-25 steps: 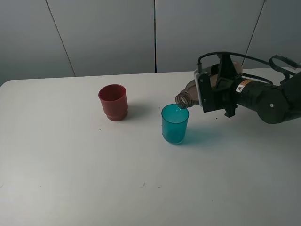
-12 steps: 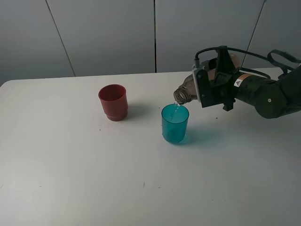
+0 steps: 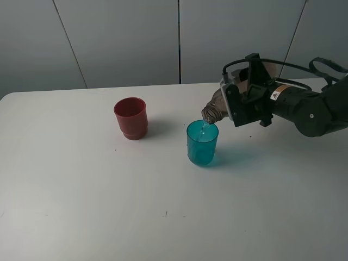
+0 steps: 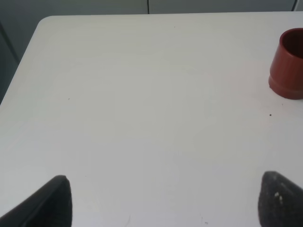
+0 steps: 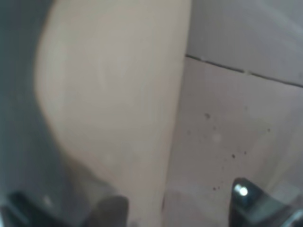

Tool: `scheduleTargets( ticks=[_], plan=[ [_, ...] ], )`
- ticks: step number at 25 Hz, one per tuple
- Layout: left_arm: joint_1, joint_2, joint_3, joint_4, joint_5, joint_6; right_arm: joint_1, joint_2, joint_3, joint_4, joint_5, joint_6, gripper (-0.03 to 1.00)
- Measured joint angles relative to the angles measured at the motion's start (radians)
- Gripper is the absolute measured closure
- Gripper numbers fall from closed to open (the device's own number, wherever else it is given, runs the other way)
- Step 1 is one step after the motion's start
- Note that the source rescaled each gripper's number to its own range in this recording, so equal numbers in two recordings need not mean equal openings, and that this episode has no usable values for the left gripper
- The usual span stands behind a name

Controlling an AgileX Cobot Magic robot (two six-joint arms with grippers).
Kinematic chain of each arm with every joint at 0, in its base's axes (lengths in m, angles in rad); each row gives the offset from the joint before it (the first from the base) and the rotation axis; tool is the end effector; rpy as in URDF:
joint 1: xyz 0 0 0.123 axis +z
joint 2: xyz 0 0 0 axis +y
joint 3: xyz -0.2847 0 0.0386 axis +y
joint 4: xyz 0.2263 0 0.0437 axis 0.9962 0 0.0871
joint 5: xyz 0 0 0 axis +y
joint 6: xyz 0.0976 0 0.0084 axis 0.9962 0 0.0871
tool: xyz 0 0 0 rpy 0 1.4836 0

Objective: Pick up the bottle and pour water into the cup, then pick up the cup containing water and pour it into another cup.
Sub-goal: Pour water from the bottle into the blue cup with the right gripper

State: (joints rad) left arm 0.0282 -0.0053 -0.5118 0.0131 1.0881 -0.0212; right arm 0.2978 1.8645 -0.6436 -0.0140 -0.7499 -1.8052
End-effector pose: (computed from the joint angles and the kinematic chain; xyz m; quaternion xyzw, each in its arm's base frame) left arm -0.0232 0.0005 0.2643 -0.0215 0.8556 0.0083 0.5171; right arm 0.3140 0.0974 0.1499 -0.7231 0.4054 -0.3819 0.4085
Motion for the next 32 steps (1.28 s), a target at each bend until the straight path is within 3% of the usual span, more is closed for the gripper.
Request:
scheduleTargets(
  ticks=[32],
  plan=[
    [0.000, 0.000, 0.000, 0.000, 0.000, 0.000, 0.000, 0.000, 0.000, -0.045, -0.085, -0.095, 0.96]
  ],
)
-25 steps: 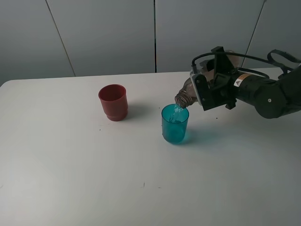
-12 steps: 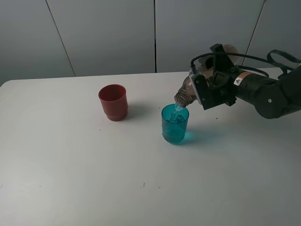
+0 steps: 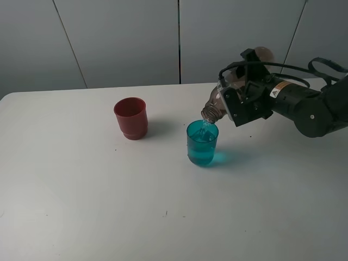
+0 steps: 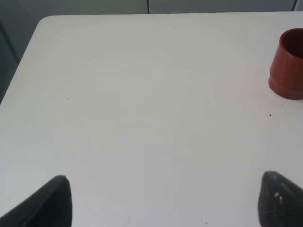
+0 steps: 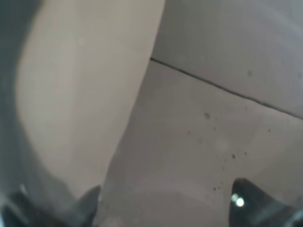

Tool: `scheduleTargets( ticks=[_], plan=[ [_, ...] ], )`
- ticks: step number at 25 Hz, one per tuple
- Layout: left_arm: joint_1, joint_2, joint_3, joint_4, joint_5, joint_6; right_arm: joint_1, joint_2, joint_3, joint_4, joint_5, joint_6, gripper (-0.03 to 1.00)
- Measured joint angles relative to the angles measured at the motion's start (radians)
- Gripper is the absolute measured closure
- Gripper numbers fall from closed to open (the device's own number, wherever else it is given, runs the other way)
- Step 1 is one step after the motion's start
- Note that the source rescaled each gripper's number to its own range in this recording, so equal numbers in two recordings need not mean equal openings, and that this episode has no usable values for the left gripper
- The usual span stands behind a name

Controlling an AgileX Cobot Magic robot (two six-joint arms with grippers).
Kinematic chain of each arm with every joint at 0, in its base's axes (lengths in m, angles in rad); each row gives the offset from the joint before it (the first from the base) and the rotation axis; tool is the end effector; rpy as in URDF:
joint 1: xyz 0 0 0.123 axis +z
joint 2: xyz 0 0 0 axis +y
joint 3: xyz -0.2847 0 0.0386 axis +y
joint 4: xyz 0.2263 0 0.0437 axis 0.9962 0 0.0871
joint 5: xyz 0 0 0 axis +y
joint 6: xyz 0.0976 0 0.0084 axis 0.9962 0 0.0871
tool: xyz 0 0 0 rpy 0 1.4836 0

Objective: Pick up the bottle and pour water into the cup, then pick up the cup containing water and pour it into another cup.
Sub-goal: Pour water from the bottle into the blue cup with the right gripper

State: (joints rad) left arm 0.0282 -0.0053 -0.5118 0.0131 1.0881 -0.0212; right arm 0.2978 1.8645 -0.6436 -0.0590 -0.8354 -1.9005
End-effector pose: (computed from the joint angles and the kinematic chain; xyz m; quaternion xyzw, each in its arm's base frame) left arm -0.0232 0.0005 0.2643 -0.0215 0.8556 0.0083 0.5171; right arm 0.3156 0.1014 0.1578 -0.7293 0.3395 -0.4226 0.4174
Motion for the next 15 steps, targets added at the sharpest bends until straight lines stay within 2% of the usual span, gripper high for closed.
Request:
scheduleTargets(
  ticks=[15],
  plan=[
    [0.000, 0.000, 0.000, 0.000, 0.000, 0.000, 0.000, 0.000, 0.000, -0.054, -0.041, -0.025, 0.96]
  ],
)
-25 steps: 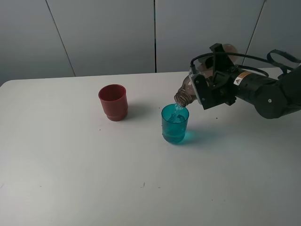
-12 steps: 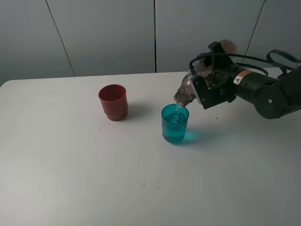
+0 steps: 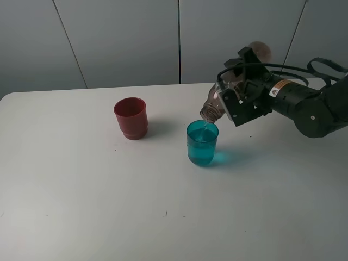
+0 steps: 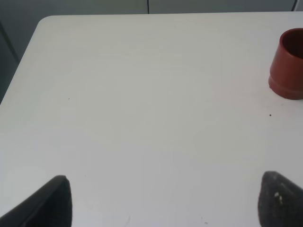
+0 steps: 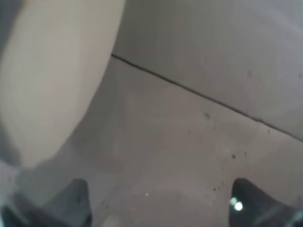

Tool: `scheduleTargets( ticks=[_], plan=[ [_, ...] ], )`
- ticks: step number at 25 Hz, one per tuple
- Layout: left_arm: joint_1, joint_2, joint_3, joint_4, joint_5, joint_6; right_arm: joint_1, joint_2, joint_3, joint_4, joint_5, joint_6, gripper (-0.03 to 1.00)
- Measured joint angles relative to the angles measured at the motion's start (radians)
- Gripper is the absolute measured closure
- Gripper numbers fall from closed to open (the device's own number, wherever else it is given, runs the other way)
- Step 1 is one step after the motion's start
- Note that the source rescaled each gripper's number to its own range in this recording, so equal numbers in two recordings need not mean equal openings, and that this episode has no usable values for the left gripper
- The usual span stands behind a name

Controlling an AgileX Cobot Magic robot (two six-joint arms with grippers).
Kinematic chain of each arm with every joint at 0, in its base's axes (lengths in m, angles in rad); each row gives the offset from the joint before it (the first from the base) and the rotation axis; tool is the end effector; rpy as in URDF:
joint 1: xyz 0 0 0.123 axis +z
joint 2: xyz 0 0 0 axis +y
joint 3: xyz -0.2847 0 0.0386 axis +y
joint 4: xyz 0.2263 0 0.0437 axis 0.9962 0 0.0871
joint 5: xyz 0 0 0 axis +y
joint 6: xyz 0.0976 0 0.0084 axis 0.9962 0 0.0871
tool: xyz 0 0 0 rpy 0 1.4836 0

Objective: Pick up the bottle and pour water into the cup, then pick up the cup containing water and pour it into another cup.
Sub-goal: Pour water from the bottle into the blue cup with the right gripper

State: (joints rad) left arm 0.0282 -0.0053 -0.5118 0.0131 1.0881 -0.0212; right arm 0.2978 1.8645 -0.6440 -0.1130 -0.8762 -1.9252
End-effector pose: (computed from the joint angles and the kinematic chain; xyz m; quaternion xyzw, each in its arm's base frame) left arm -0.0232 0.0005 0.2643 -0.0215 0.8556 0.0083 0.5171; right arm 0.3152 0.1056 0.1615 -0.7331 0.3011 -0.4347 0.4276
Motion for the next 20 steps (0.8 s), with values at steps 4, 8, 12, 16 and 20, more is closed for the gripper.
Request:
scheduleTargets(
  ticks=[4, 8, 12, 16, 20],
  plan=[
    [0.000, 0.000, 0.000, 0.000, 0.000, 0.000, 0.000, 0.000, 0.000, -0.007, -0.009, 0.000, 0.96],
    [0.000, 0.000, 0.000, 0.000, 0.000, 0.000, 0.000, 0.000, 0.000, -0.007, -0.014, 0.000, 0.96],
    [0.000, 0.000, 0.000, 0.000, 0.000, 0.000, 0.000, 0.000, 0.000, -0.011, -0.016, 0.000, 0.96],
    [0.000, 0.000, 0.000, 0.000, 0.000, 0.000, 0.000, 0.000, 0.000, -0.011, -0.016, 0.000, 0.96],
    [0.000, 0.000, 0.000, 0.000, 0.000, 0.000, 0.000, 0.000, 0.000, -0.015, -0.016, 0.008, 0.96]
  ],
)
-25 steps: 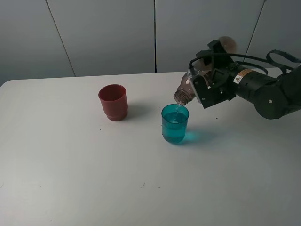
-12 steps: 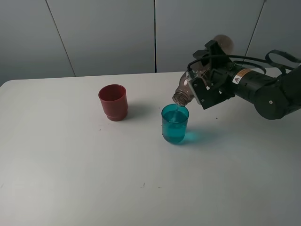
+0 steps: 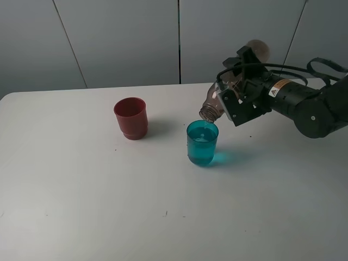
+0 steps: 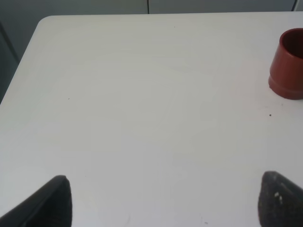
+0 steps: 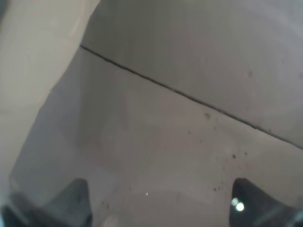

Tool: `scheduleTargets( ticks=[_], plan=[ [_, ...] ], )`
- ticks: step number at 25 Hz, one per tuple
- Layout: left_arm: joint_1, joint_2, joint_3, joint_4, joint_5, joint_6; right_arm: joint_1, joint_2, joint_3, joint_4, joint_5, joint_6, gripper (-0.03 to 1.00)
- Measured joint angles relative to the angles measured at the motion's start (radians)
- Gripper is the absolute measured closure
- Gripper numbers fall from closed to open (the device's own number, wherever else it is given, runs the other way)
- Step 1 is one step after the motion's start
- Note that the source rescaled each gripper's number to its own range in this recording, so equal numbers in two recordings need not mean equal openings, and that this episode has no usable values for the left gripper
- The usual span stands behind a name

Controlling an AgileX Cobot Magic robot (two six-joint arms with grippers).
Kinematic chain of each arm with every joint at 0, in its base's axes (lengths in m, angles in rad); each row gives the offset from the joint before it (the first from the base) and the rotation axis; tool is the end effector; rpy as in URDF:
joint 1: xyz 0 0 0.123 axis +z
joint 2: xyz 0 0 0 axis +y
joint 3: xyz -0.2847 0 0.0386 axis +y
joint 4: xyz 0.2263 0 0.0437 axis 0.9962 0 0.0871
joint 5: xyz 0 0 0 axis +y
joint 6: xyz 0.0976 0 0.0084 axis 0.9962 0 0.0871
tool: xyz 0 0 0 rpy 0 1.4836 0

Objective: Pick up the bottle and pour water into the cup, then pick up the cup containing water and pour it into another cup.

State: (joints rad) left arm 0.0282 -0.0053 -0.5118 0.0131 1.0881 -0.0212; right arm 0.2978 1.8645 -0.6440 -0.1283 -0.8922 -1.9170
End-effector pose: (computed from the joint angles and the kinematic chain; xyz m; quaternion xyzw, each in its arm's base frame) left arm -0.0232 0.0005 0.2643 -0.0215 0.8556 0.0083 0.5171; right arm 0.3151 0.1069 0.1630 -0.7305 0.2952 -0.4358 0.4351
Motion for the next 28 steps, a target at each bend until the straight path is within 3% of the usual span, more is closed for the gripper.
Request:
scheduleTargets(
  ticks=[6, 10, 17, 28],
  plan=[
    [0.000, 0.000, 0.000, 0.000, 0.000, 0.000, 0.000, 0.000, 0.000, -0.019, 0.038, 0.119, 0.96],
    [0.000, 0.000, 0.000, 0.000, 0.000, 0.000, 0.000, 0.000, 0.000, -0.047, 0.107, 0.300, 0.96],
    [0.000, 0.000, 0.000, 0.000, 0.000, 0.000, 0.000, 0.000, 0.000, -0.052, 0.133, 0.691, 0.96],
    [0.000, 0.000, 0.000, 0.000, 0.000, 0.000, -0.041, 0.000, -0.033, -0.046, 0.149, 1.486, 0.96]
  ],
)
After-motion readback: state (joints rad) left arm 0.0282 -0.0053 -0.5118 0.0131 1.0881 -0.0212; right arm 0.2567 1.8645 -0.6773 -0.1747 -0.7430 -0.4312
